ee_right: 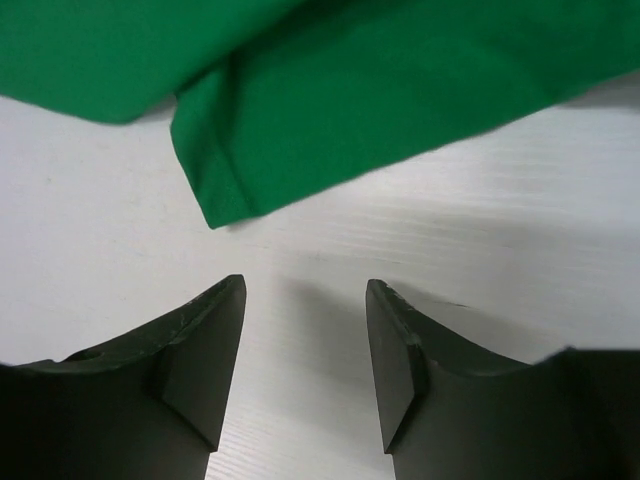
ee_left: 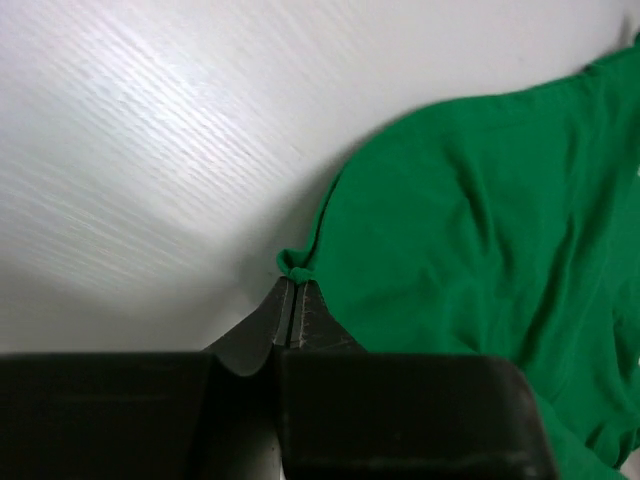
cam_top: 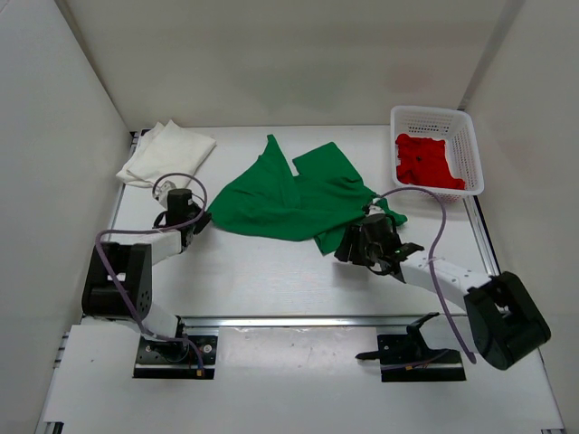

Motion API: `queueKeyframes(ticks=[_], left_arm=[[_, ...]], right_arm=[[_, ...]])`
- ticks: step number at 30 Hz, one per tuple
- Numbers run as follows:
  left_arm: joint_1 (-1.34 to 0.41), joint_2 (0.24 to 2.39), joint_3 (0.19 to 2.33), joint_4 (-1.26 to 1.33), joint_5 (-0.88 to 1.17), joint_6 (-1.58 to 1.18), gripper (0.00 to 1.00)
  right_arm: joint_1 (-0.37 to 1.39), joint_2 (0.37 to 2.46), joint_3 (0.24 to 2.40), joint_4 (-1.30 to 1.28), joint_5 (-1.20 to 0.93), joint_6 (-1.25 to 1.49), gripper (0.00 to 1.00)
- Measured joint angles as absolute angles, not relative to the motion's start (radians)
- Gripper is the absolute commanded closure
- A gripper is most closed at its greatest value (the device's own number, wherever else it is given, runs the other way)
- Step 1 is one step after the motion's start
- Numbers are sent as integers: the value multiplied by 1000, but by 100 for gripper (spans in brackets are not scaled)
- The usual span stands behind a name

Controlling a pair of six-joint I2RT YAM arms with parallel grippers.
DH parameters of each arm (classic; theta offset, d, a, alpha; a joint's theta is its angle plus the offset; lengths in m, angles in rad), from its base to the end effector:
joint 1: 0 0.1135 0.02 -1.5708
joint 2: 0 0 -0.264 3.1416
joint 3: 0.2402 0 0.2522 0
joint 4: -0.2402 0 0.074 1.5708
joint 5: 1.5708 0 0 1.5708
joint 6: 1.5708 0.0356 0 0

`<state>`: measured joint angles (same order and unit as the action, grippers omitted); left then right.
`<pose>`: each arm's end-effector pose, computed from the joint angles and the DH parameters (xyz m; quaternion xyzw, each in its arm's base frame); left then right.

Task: Fold and stack the t-shirts
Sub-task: Flatten out the tshirt

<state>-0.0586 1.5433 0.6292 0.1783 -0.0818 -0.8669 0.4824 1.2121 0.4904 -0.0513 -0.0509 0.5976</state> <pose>0.2906 -0.0141 0.1465 -0.3744 0.8332 -0.1474 0.3792 0.2023 0.1080 0.1674 0.0432 0.9202 0.2197 0.3210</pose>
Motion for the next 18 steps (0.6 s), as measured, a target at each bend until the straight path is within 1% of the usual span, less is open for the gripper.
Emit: queueKeyframes(ticks=[4, 9, 13, 18], left_arm=[[-124, 1470, 627, 170, -128, -827, 100], [-184, 1381, 589, 165, -165, -797, 100], [-192, 1345, 558, 159, -179, -786, 100], [-192, 1340, 552, 160, -179, -784, 100]], right_arm=[[548, 1328, 522, -23, -64, 615, 50], [596, 1407, 569, 25, -68, 630, 51], [594, 1461, 601, 53, -58, 638, 61], [588, 1506, 636, 57, -23, 639, 68]])
